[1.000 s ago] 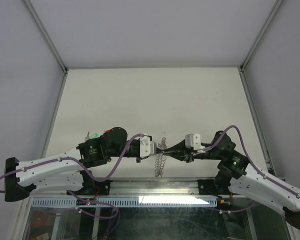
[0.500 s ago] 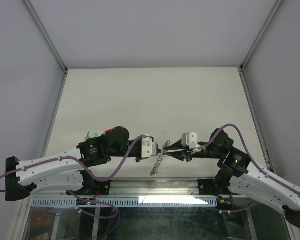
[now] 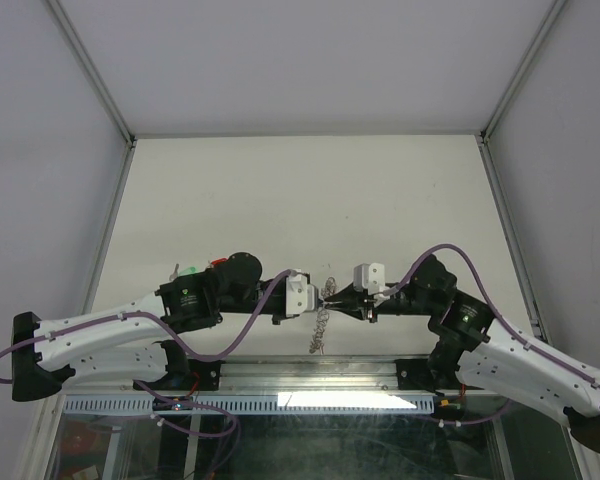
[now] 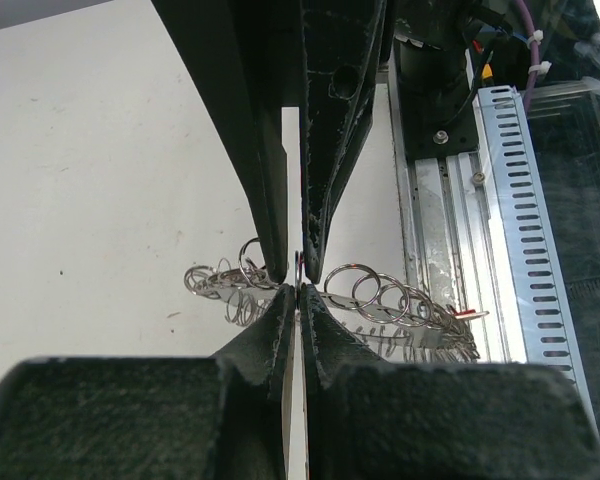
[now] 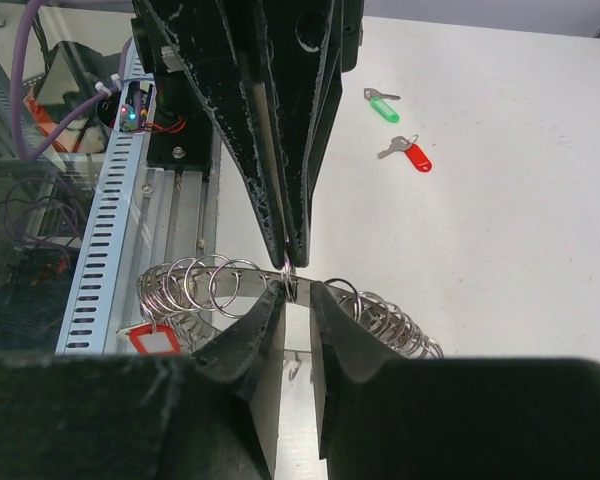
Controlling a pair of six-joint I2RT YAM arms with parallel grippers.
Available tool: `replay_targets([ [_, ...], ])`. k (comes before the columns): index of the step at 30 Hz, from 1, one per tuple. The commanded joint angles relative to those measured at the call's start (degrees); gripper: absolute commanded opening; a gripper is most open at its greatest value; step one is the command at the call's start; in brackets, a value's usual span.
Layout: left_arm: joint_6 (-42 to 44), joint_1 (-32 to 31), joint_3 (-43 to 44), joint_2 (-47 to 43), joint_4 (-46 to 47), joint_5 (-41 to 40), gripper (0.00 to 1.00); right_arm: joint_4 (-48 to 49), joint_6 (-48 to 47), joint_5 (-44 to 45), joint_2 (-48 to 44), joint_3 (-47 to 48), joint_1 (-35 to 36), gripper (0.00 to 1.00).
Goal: Put the keys on the keyring
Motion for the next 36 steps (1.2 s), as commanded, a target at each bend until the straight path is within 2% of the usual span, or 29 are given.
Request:
replay_targets([
  [1,0.8,-0.4,3.5,-0.4,3.6,-0.4,0.00,2.4,-0.4,-0.4,0.8,2.9,0.3,0.17],
  [5,0.8,-0.4,3.7,-0.2,3.0,-0.3,0.00,2.6,-0.2,-0.5,1.0,3.0,0.3,0.14],
  [11,1.0,-0.4,4.4,0.6,1.5,-0.6,0.00,2.7,-0.2,-0.5,1.0,2.9,0.3,0.17],
  [20,1.1,-0.3,5.0,1.4,0.4,-0.5,0.00,2.6,-0.3,-0.7,1.2,2.9,0.3,0.12],
  [26,1.1,-0.4,5.4,1.6,-0.6,-0.8,0.00,2.1,-0.6,-0.8,1.1,2.9,0.3,0.00],
  [30,1.1,-0.3,5.3,0.8,0.0,-2.5,0.01,2.3,-0.9,-0.5,0.6,2.7,0.3,0.00],
  [31,0.7,-0.4,5.0,0.4,0.5,-3.3,0.16,2.5,-1.0,-0.3,0.3,2.6,0.2,0.00],
  [33,-0.6,-0.4,4.1,-1.0,2.1,-4.9,0.34,3.5,-1.2,0.0,-0.5,2.2,0.3,0.00],
  [36,-3.4,-0.4,1.5,-3.9,5.5,-9.2,0.48,3.8,-2.6,0.0,-1.2,1.8,0.3,0.00],
])
